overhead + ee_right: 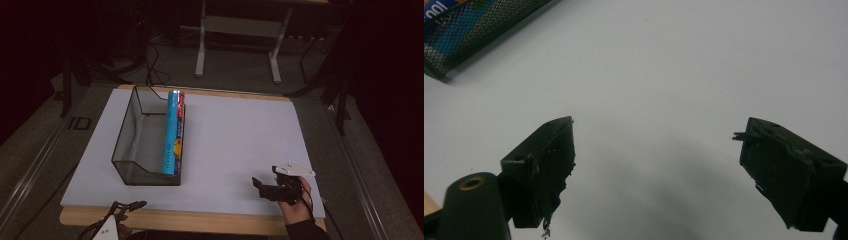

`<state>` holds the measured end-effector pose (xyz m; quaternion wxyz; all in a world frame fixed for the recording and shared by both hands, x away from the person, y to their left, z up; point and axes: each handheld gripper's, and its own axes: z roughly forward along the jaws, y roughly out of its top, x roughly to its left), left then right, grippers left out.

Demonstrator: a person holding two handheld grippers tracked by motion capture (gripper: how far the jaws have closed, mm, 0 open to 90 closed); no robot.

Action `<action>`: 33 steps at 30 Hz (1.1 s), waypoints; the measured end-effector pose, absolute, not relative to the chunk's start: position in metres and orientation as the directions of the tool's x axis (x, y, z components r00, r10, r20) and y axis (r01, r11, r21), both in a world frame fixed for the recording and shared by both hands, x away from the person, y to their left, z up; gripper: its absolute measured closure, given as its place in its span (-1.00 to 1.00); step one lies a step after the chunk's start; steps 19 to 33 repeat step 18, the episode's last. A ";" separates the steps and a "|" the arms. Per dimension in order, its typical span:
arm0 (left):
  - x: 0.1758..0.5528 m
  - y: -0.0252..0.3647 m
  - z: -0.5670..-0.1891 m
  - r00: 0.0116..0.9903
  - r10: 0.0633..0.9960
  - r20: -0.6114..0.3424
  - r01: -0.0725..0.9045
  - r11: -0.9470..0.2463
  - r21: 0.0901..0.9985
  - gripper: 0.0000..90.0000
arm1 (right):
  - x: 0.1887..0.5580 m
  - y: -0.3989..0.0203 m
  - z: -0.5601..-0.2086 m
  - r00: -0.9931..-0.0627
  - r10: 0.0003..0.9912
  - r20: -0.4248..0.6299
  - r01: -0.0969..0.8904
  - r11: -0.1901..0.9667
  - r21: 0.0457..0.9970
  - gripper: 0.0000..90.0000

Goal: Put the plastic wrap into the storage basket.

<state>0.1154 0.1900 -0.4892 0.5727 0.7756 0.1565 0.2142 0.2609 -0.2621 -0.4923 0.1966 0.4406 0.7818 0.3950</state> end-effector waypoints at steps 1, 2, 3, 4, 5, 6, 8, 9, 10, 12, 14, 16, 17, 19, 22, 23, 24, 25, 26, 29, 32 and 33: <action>0.115 0.190 -0.489 0.859 0.488 0.154 -0.003 -0.295 0.955 -0.94 | 0.260 -0.263 -0.493 -0.534 0.844 0.047 0.538 0.296 0.789 -0.68; 0.115 0.190 -0.489 0.859 0.488 0.154 -0.003 -0.296 0.955 -0.94 | 0.259 -0.265 -0.494 -0.534 0.844 0.055 0.543 0.293 0.787 -0.68; 0.115 0.190 -0.489 0.860 0.487 0.155 -0.004 -0.297 0.955 -0.94 | 0.258 -0.266 -0.495 -0.533 0.844 0.059 0.546 0.290 0.786 -0.68; 0.115 0.190 -0.489 0.860 0.486 0.155 -0.004 -0.297 0.955 -0.94 | 0.256 -0.267 -0.497 -0.531 0.844 0.069 0.552 0.283 0.785 -0.68; 0.115 0.190 -0.489 0.860 0.486 0.155 -0.003 -0.298 0.954 -0.94 | 0.254 -0.269 -0.500 -0.530 0.844 0.079 0.564 0.281 0.776 -0.68; 0.115 0.190 -0.489 0.861 0.485 0.155 -0.004 -0.299 0.954 -0.94 | 0.254 -0.269 -0.500 -0.530 0.844 0.079 0.564 0.281 0.776 -0.68; 0.115 0.189 -0.489 0.862 0.483 0.155 -0.003 -0.300 0.954 -0.94 | 0.252 -0.269 -0.502 -0.535 0.841 0.078 0.566 0.289 0.772 -0.68; 0.115 0.189 -0.490 0.863 0.481 0.153 -0.002 -0.300 0.954 -0.94 | 0.252 -0.269 -0.502 -0.536 0.841 0.075 0.565 0.292 0.772 -0.68; 0.115 0.189 -0.490 0.863 0.481 0.153 -0.001 -0.300 0.954 -0.94 | 0.252 -0.268 -0.503 -0.540 0.839 0.064 0.558 0.301 0.773 -0.68; 0.115 0.189 -0.490 0.864 0.479 0.152 -0.001 -0.301 0.954 -0.94 | 0.253 -0.266 -0.503 -0.548 0.835 0.051 0.548 0.312 0.776 -0.68; 0.115 0.189 -0.490 0.865 0.478 0.152 0.000 -0.302 0.953 -0.94 | 0.254 -0.265 -0.505 -0.556 0.830 0.041 0.546 0.328 0.771 -0.68; 0.115 0.189 -0.490 0.866 0.477 0.151 -0.001 -0.300 0.954 -0.94 | 0.255 -0.264 -0.507 -0.562 0.827 0.035 0.544 0.337 0.768 -0.68; 0.115 0.189 -0.490 0.866 0.477 0.151 0.000 -0.301 0.953 -0.94 | 0.255 -0.263 -0.507 -0.562 0.826 0.032 0.543 0.340 0.767 -0.68; 0.115 0.189 -0.490 0.866 0.477 0.151 0.001 -0.303 0.953 -0.94 | 0.256 -0.263 -0.508 -0.564 0.825 0.030 0.544 0.344 0.765 -0.68; 0.115 0.189 -0.490 0.866 0.477 0.151 0.001 -0.303 0.953 -0.94 | 0.256 -0.263 -0.508 -0.564 0.825 0.030 0.544 0.344 0.765 -0.68; 0.115 0.189 -0.490 0.866 0.477 0.151 0.001 -0.303 0.953 -0.94 | 0.256 -0.263 -0.508 -0.564 0.825 0.030 0.544 0.344 0.765 -0.68; 0.115 0.189 -0.490 0.866 0.477 0.151 0.001 -0.303 0.953 -0.94 | 0.256 -0.263 -0.508 -0.564 0.825 0.030 0.544 0.344 0.765 -0.68; 0.115 0.189 -0.490 0.866 0.477 0.151 0.001 -0.303 0.953 -0.94 | 0.256 -0.263 -0.508 -0.564 0.825 0.030 0.544 0.344 0.765 -0.68; 0.115 0.189 -0.490 0.866 0.477 0.151 0.001 -0.303 0.953 -0.94 | 0.256 -0.263 -0.508 -0.564 0.825 0.030 0.544 0.344 0.765 -0.68; 0.115 0.189 -0.490 0.866 0.477 0.151 0.001 -0.303 0.953 -0.94 | 0.256 -0.263 -0.508 -0.564 0.825 0.030 0.544 0.344 0.765 -0.68; 0.115 0.189 -0.490 0.866 0.477 0.151 0.001 -0.303 0.953 -0.94 | 0.256 -0.263 -0.508 -0.564 0.825 0.030 0.544 0.344 0.765 -0.68; 0.115 0.189 -0.490 0.866 0.477 0.151 0.001 -0.303 0.953 -0.94 | 0.256 -0.263 -0.508 -0.564 0.825 0.030 0.544 0.344 0.765 -0.68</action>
